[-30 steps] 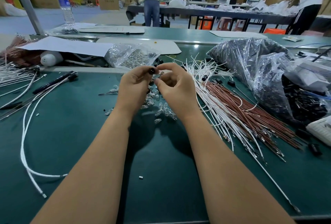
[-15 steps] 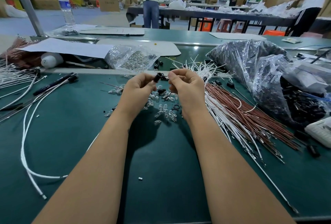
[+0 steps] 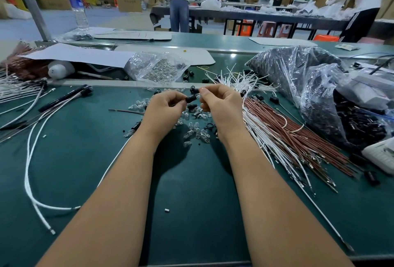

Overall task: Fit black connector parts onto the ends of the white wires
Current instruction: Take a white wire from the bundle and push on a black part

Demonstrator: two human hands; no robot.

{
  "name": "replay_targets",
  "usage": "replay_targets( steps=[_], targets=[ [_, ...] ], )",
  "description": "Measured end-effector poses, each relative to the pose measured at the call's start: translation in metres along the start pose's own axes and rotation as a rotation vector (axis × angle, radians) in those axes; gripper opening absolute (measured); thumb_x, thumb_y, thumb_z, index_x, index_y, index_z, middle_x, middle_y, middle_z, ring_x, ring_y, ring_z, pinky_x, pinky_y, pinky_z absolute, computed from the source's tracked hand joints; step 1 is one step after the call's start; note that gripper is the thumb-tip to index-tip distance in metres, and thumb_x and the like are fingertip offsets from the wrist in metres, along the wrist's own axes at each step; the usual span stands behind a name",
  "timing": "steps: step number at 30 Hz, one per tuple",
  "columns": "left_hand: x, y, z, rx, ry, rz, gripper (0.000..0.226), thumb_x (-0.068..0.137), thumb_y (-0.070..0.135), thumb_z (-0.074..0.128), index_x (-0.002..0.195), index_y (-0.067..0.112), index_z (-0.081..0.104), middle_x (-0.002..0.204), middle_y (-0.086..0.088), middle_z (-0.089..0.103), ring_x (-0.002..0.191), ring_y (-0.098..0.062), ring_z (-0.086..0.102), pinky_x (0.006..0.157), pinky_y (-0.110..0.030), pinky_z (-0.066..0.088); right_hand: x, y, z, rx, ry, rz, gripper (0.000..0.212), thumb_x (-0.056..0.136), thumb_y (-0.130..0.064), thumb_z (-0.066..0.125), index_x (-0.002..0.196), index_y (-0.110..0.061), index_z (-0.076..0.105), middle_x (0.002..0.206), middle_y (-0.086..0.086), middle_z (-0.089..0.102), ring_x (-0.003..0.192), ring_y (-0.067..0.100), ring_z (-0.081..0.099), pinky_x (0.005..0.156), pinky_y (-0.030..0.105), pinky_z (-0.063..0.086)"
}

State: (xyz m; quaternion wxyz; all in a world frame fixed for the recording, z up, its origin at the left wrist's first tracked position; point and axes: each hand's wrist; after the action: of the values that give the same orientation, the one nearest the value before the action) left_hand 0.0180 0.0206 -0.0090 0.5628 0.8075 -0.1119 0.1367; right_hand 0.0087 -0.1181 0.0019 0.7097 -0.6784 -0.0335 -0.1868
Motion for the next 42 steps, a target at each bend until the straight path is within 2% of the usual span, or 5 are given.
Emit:
replay_targets(
  steps=[11, 15, 21, 28, 42],
  targets=[
    [0.001, -0.001, -0.004, 0.019, 0.004, 0.001, 0.012, 0.091, 0.007, 0.061, 0.089, 0.012, 0.071, 0.064, 0.006, 0.063, 0.047, 0.003, 0.045, 0.051, -0.01, 0.037, 0.0, 0.003, 0.0, -0.118, -0.05, 0.01, 0.007, 0.089, -0.005, 0.064, 0.084, -0.009, 0.065, 0.068, 0.001, 0.062, 0.056, 0.004, 0.058, 0.063, 0.023, 0.053],
    [0.003, -0.004, -0.006, 0.022, 0.037, 0.014, 0.01, 0.09, 0.011, 0.064, 0.084, 0.011, 0.072, 0.073, -0.009, 0.07, 0.061, -0.013, 0.054, 0.063, -0.025, 0.044, 0.0, 0.005, -0.001, -0.08, -0.065, 0.018, 0.013, 0.088, -0.002, 0.065, 0.079, -0.011, 0.065, 0.065, 0.0, 0.063, 0.051, 0.002, 0.057, 0.057, 0.016, 0.05],
    [0.002, -0.006, -0.003, 0.07, 0.033, -0.003, 0.021, 0.09, 0.012, 0.063, 0.071, 0.017, 0.068, 0.057, 0.006, 0.061, 0.042, 0.0, 0.041, 0.048, -0.014, 0.035, -0.003, 0.011, 0.002, -0.018, -0.096, 0.052, 0.018, 0.09, 0.001, 0.062, 0.076, -0.01, 0.062, 0.065, 0.003, 0.063, 0.052, 0.005, 0.057, 0.058, 0.018, 0.051],
    [0.004, -0.006, -0.002, -0.025, 0.055, -0.029, 0.012, 0.091, 0.012, 0.063, 0.082, 0.014, 0.07, 0.065, -0.002, 0.065, 0.062, -0.015, 0.055, 0.065, -0.027, 0.045, -0.004, 0.011, 0.003, -0.025, -0.131, 0.042, 0.02, 0.092, 0.003, 0.057, 0.076, -0.008, 0.058, 0.066, 0.006, 0.06, 0.056, 0.01, 0.055, 0.058, 0.019, 0.05],
    [0.004, -0.003, 0.003, 0.029, 0.065, 0.029, 0.011, 0.091, 0.013, 0.064, 0.082, 0.011, 0.07, 0.064, 0.001, 0.063, 0.051, -0.001, 0.049, 0.052, -0.01, 0.039, 0.001, 0.009, 0.005, 0.026, -0.015, 0.094, 0.014, 0.092, -0.005, 0.061, 0.079, -0.011, 0.062, 0.066, 0.0, 0.057, 0.052, 0.004, 0.05, 0.055, 0.018, 0.045]
  ],
)
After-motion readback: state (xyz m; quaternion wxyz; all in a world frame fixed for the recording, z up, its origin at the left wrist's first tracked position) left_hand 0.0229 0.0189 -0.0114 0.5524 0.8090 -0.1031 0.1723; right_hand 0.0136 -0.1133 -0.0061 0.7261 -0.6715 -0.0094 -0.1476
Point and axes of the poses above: each hand's wrist, its own x-axis towards the middle knuckle, its own z-axis out of the palm, y = z × x
